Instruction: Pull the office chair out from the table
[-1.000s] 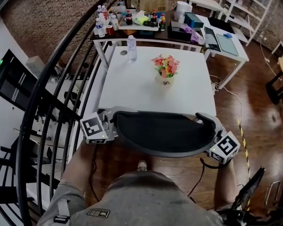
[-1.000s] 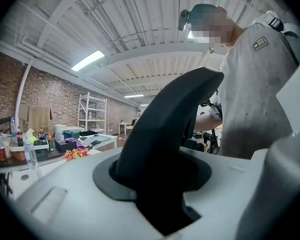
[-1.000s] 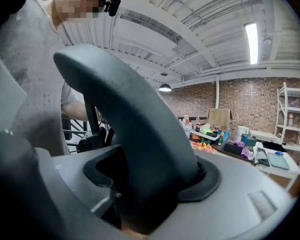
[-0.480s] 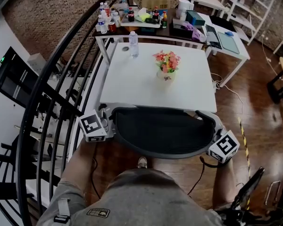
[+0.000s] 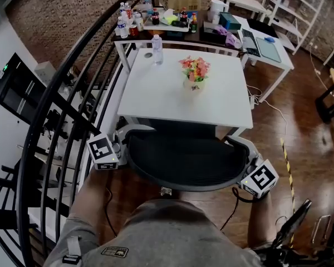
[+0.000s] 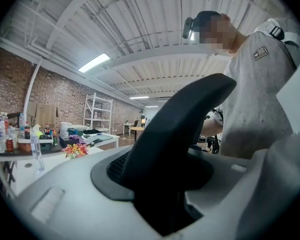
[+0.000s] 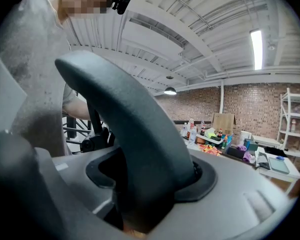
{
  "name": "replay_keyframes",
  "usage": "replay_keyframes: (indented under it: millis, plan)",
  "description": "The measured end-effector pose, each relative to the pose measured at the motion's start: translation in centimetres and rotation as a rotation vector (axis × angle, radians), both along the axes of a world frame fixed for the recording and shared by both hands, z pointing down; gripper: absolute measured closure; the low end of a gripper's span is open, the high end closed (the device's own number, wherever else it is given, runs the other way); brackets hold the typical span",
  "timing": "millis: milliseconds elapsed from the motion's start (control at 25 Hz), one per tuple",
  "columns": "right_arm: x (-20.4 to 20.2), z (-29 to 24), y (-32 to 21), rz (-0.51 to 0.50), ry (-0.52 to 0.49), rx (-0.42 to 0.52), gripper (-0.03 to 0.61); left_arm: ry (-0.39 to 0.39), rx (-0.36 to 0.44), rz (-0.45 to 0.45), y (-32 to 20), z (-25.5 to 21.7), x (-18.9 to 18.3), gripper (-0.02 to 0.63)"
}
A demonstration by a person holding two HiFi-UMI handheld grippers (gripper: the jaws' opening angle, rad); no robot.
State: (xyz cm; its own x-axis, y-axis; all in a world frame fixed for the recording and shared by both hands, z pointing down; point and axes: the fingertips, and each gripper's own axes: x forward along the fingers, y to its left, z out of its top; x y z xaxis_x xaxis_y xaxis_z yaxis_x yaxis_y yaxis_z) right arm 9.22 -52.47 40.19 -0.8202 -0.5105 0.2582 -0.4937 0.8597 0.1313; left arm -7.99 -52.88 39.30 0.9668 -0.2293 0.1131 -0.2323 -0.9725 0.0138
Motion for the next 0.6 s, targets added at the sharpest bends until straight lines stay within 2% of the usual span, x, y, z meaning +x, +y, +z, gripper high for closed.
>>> replay_keyframes:
  millis: [600]
  plan:
    - [1.3,0.4,9.5,-0.061,-0.016,0.020,0.325,0.004,-0.029,-0.055,9.3,0.3,1.0,0.391]
